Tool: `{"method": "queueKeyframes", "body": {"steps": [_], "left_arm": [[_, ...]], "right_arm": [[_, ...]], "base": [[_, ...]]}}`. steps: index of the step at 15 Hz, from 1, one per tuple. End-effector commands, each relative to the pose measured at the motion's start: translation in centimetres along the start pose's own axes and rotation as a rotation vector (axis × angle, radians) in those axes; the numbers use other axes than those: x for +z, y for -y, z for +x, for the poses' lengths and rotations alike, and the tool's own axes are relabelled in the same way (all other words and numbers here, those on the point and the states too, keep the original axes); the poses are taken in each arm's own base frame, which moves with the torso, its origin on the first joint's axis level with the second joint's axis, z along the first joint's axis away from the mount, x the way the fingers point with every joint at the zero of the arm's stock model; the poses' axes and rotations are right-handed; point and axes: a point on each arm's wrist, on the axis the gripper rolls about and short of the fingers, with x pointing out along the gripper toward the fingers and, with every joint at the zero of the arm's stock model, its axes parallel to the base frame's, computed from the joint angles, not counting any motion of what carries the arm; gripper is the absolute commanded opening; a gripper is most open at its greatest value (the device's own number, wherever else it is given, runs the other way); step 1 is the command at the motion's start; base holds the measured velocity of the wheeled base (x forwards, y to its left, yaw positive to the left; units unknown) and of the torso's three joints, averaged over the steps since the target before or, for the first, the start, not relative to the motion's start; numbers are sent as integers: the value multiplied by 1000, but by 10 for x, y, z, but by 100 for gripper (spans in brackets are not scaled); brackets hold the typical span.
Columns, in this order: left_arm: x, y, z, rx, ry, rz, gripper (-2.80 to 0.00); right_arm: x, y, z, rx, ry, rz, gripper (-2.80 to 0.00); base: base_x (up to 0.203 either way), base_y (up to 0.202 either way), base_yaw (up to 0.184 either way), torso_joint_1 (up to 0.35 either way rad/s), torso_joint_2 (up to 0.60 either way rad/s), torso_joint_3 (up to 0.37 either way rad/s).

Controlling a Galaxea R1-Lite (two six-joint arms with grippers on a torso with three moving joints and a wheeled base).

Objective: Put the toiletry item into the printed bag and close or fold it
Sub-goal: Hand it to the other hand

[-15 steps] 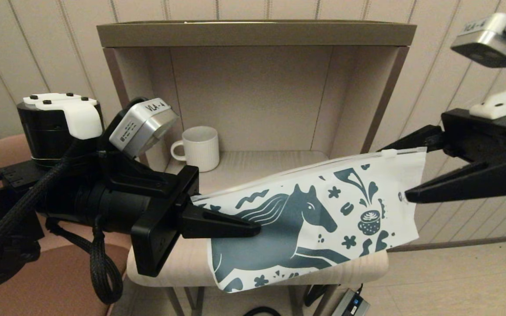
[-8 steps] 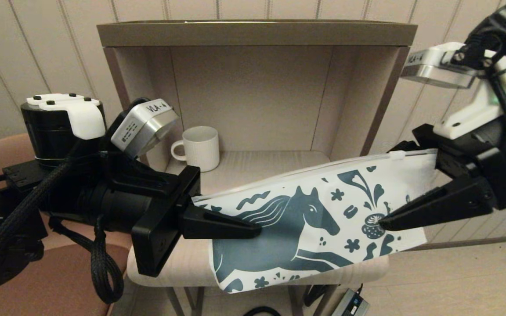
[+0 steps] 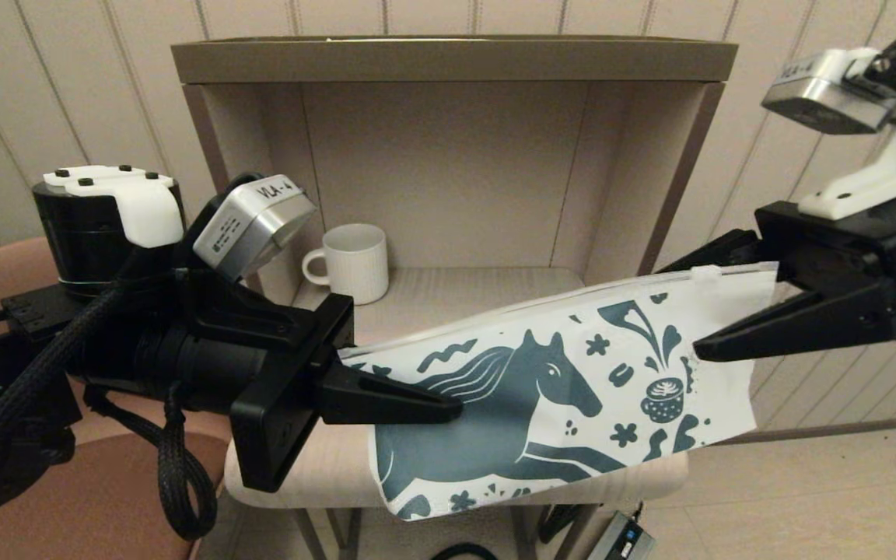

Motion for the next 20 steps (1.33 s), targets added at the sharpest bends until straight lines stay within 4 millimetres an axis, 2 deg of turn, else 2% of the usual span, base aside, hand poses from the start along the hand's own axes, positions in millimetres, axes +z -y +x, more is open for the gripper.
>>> {"method": "queueKeyframes", "body": {"steps": [1,8,16,20], "left_arm": [[1,0,0,-7,2,3,-280],[1,1,0,-5,3,7,-280],[0,0,0,-7,4,10,-280],[0,0,0,-5,5,12,-280]], "right_arm": [[-8,-2,-1,15,19,0,0],[-15,4,8,45,39,-10,0],[-5,3,8,48,59,-50,0],[-5,4,17,81,45,-47,0]], "base": [[0,0,0,0,0,0],[0,0,0,0,0,0],[0,0,0,0,0,0],[0,0,0,0,0,0]]}}
